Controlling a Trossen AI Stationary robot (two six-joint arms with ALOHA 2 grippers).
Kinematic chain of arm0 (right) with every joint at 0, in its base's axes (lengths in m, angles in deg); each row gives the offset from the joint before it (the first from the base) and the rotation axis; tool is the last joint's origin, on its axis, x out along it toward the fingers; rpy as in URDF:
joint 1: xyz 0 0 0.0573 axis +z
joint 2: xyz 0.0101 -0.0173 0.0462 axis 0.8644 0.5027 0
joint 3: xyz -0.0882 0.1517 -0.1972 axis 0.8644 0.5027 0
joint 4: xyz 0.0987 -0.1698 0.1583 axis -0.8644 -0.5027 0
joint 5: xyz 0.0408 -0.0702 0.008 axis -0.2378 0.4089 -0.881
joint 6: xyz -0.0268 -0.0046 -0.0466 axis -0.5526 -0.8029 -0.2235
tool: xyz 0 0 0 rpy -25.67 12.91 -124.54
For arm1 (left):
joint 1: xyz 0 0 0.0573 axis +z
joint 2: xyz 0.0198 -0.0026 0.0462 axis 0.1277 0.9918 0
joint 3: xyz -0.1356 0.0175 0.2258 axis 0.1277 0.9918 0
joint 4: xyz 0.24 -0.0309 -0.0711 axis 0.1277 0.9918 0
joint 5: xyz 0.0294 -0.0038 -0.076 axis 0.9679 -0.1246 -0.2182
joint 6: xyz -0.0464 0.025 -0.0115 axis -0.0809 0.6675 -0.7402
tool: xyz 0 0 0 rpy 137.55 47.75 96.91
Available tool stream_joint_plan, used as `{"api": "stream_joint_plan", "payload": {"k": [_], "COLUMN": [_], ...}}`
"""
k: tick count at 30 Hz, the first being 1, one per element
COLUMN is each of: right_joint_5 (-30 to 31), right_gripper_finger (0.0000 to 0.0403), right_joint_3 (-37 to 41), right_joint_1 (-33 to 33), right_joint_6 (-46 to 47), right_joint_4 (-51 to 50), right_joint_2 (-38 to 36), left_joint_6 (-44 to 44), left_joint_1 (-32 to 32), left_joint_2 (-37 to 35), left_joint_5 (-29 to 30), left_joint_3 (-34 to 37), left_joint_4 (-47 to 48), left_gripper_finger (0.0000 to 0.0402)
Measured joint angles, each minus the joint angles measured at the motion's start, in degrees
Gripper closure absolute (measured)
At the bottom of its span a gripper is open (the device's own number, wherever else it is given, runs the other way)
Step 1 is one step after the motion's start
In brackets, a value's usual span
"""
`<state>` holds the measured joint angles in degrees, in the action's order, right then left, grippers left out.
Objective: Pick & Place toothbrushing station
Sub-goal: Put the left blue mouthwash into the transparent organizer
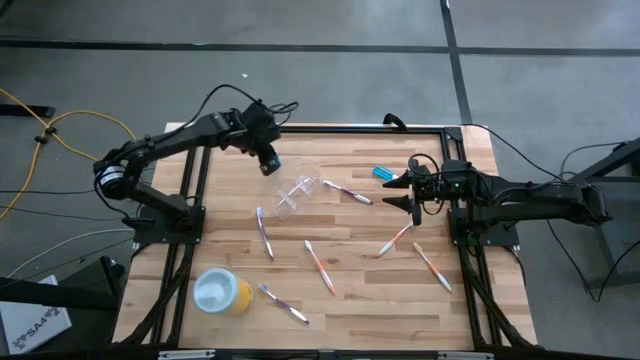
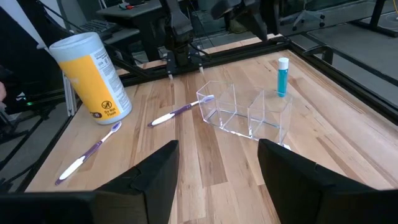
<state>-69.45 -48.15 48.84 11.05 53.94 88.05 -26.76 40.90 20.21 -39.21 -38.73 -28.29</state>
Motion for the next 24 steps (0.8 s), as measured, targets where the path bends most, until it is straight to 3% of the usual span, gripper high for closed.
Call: {"api": "stream_joint_plan", "payload": {"k": [5, 21, 24], "right_joint_5": [0.0, 0.0, 0.0], "right_gripper_finger": [0.0192, 0.0192, 0.0192], "right_joint_3": [0.0, 0.0, 0.0], "right_joint_1": [0.0, 0.0, 0.0], "right_joint_6": [0.0, 0.0, 0.0], "right_joint_4": [0.0, -0.1, 0.0], "right_joint_2": [0.0, 0.0, 0.0], "left_joint_6": [-18.1, -43.7, -52.1], "left_joint_1": [-1.5, -4.1, -5.3], "left_joint_2": [0.2, 2.2, 2.2], "left_joint_5": [6.4, 5.6, 5.4], "left_joint_3": [0.0, 0.0, 0.0], "left_joint_4": [-2.0, -0.5, -1.0], "left_gripper_finger": [0.0240, 0.0239, 0.0239]}}
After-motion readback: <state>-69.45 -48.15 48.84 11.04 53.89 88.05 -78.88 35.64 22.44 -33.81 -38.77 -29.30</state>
